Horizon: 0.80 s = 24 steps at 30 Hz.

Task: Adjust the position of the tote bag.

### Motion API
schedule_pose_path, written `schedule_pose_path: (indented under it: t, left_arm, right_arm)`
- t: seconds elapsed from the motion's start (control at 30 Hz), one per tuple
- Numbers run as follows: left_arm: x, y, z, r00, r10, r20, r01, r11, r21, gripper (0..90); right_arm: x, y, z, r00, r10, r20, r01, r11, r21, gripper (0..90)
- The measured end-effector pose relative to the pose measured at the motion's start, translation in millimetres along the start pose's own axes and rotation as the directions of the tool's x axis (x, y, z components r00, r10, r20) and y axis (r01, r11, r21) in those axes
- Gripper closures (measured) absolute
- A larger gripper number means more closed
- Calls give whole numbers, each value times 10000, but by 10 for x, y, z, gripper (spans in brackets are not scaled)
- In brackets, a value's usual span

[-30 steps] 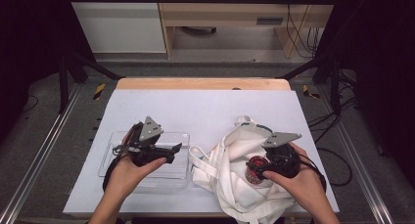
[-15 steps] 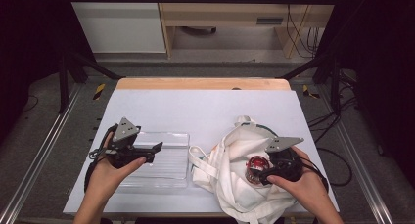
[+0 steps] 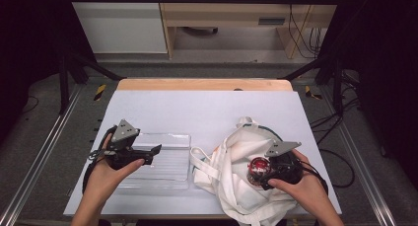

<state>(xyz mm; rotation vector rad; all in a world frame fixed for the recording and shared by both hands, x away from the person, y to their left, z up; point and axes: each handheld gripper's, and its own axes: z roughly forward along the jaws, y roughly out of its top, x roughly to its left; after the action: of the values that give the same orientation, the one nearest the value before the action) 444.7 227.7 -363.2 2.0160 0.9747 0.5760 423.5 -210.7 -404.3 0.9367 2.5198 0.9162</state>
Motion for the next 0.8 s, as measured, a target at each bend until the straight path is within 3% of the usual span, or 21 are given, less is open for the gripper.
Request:
schedule_pose_path:
  t: [0.8]
  left_arm:
    - [-45, -5, 33, 9997, 241, 94, -243, 9994, 262, 98]
  right_arm:
    - [-54, -103, 215, 9994, 208, -263, -193, 9983, 551, 106]
